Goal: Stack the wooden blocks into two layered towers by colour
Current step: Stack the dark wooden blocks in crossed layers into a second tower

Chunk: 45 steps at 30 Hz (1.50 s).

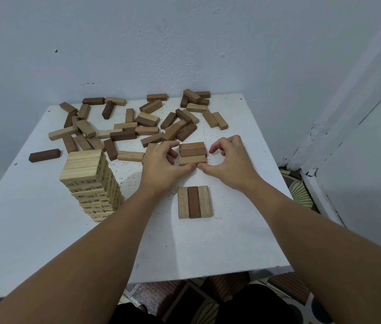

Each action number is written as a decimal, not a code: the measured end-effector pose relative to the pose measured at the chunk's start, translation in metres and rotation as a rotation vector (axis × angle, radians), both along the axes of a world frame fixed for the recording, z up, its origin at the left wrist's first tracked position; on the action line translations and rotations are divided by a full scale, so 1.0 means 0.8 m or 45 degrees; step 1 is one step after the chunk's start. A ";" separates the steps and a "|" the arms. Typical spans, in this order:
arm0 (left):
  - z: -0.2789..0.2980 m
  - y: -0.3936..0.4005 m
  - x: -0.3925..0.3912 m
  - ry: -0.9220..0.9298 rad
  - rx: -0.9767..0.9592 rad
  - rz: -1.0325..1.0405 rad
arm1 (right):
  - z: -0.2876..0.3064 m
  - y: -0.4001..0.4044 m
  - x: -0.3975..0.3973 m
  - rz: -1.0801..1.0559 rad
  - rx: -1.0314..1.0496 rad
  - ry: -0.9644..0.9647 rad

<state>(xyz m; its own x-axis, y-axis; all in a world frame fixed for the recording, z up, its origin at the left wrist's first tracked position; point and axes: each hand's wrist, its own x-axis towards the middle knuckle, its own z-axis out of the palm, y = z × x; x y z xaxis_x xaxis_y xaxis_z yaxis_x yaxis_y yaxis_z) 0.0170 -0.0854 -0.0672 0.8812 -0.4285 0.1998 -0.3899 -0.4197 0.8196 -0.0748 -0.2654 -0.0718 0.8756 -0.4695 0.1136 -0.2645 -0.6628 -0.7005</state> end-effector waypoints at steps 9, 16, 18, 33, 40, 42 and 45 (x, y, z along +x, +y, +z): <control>0.001 -0.001 -0.002 0.029 -0.019 0.006 | -0.004 0.001 0.002 -0.008 -0.004 -0.002; 0.002 -0.001 -0.003 0.097 -0.045 0.009 | -0.002 0.000 -0.001 -0.006 0.034 -0.012; 0.002 0.000 -0.002 0.099 -0.041 0.011 | -0.002 0.000 0.000 -0.015 0.026 -0.015; 0.007 0.000 -0.005 0.044 -0.038 0.044 | 0.004 0.004 -0.005 -0.024 0.037 -0.021; 0.004 0.000 -0.004 0.105 -0.064 0.059 | -0.002 0.001 0.002 -0.037 -0.026 0.000; 0.004 -0.001 -0.004 0.107 -0.055 0.061 | -0.003 -0.001 0.004 -0.039 -0.038 0.017; 0.005 -0.001 -0.004 0.120 -0.057 0.066 | -0.005 -0.003 0.004 -0.032 -0.039 0.016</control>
